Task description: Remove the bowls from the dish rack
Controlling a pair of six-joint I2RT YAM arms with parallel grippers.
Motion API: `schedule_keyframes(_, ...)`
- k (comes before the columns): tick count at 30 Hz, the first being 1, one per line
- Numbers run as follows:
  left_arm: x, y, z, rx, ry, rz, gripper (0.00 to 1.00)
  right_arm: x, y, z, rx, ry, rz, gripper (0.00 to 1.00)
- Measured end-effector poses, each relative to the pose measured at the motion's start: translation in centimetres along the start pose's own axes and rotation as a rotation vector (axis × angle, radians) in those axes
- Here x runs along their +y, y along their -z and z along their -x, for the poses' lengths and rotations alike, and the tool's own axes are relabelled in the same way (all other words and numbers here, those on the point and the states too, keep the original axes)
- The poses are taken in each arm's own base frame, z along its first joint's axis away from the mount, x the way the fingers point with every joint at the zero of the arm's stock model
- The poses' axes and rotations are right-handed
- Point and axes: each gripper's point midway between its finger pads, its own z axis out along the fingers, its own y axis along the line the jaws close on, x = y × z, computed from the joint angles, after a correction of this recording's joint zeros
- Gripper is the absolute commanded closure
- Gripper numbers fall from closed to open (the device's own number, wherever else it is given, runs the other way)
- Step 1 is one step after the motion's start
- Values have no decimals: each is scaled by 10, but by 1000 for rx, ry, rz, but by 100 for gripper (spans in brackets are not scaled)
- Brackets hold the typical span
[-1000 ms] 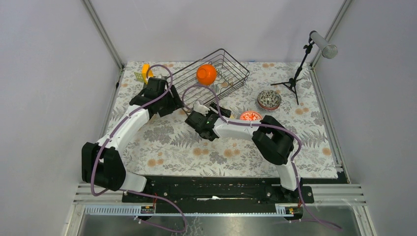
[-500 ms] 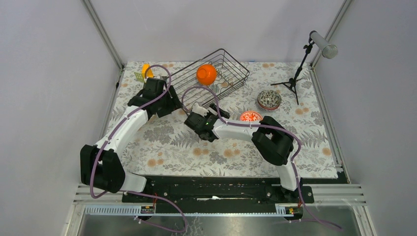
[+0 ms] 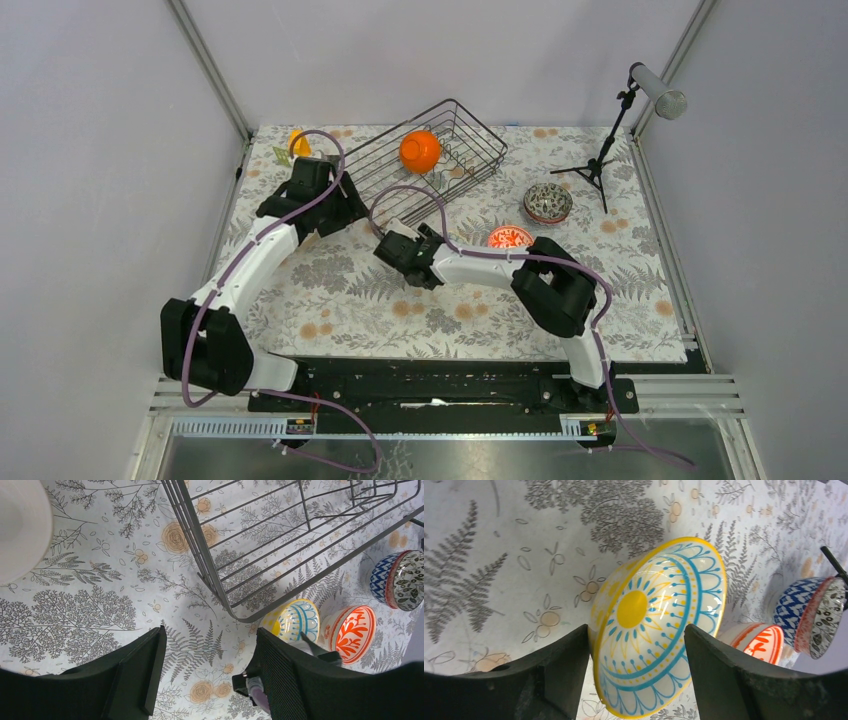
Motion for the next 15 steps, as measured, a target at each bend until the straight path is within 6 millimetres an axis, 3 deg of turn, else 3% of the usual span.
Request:
schedule_keyframes(11, -11, 5, 15, -62, 12, -46, 28, 33, 6, -7, 2, 60, 137, 48)
schedule_keyframes(15, -13, 5, 16, -68, 18, -52, 28, 37, 9, -6, -9, 75, 167, 69)
